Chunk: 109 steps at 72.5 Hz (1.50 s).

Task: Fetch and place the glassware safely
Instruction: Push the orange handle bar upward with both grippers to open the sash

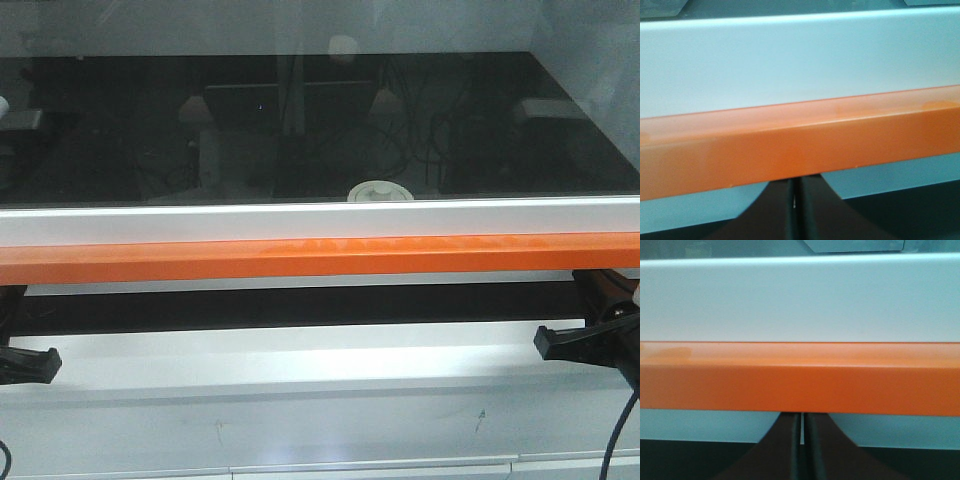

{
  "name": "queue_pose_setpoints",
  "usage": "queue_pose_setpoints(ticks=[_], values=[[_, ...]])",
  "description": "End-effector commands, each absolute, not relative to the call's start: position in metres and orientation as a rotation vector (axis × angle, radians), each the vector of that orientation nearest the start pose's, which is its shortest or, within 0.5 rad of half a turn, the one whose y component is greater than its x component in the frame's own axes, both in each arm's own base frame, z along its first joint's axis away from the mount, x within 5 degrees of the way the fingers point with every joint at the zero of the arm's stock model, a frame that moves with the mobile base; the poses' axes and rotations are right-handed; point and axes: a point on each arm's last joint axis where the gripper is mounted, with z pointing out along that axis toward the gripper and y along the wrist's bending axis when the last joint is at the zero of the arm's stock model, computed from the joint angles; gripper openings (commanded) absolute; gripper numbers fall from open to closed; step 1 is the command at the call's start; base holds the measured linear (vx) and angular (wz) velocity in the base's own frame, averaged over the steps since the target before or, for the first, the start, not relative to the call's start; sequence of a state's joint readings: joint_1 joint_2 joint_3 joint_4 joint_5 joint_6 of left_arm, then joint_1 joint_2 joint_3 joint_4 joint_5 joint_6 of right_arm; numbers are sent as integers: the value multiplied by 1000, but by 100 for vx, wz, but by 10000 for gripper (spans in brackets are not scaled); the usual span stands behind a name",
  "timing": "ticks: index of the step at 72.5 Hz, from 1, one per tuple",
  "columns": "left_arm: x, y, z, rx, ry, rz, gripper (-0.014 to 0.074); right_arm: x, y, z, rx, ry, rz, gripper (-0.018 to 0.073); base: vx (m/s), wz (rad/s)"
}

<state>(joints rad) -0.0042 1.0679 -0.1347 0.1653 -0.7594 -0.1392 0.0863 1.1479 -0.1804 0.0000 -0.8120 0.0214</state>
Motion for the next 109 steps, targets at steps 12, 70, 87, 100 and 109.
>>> queue_pose_setpoints(ticks=[12,70,87,100,109], values=[[177,-10,246,37,1393,-138,-7,190,17,234,-61,1455,86,-1,0,0],[182,-5,252,-45,1389,-143,-7,206,25,266,-146,1356,91,-1,0,-1],[190,-5,266,-43,1371,-139,-7,197,23,279,-139,1293,87,-1,-2,0],[185,-8,278,4,1289,-151,-7,188,22,289,-133,1264,83,-1,-2,4],[178,-8,285,2,1255,-154,-7,184,22,291,-135,1260,78,-1,0,0]])
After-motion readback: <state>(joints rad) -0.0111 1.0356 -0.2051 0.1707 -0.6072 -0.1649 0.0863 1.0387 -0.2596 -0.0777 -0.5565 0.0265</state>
